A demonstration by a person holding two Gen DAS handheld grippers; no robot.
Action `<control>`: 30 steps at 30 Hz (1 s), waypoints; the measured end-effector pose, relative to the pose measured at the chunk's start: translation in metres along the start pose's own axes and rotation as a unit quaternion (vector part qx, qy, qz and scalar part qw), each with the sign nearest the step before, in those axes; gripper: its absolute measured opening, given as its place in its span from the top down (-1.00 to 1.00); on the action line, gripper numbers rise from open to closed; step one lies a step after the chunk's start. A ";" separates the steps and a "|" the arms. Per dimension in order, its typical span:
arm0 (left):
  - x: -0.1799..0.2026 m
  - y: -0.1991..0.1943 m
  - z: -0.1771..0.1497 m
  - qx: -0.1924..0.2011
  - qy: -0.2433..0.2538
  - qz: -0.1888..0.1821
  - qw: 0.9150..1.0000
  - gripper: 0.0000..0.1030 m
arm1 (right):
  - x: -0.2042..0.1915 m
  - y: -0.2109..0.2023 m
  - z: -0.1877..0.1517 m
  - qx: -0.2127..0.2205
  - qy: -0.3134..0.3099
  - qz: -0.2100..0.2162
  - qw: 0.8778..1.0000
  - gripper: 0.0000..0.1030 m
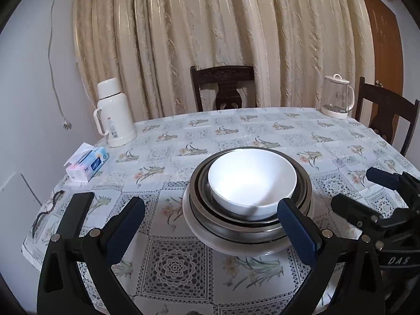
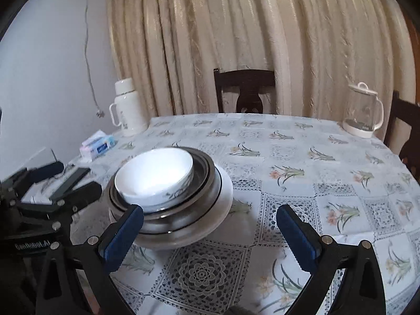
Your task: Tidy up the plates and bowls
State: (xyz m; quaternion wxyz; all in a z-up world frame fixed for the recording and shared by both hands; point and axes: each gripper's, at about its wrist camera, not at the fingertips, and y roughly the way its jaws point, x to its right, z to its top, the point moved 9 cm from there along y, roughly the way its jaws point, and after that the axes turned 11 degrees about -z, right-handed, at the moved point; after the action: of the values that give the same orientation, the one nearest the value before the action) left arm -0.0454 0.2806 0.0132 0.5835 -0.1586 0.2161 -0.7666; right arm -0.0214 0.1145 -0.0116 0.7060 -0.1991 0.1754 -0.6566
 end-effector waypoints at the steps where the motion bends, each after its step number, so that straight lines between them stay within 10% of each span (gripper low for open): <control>1: -0.001 0.001 -0.001 -0.001 -0.001 0.000 1.000 -0.96 | -0.003 0.000 -0.002 -0.001 -0.009 -0.002 1.000 -0.99; 30: -0.016 0.022 -0.021 -0.034 -0.018 0.012 0.999 -0.96 | -0.030 0.010 -0.024 -0.040 -0.048 0.015 0.998 -0.99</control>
State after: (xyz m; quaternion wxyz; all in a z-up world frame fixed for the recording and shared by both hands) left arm -0.0330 0.2942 -0.0157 0.5910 -0.1893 0.2336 -0.7486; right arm -0.0273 0.1436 -0.0376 0.7148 -0.2557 0.1699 -0.6284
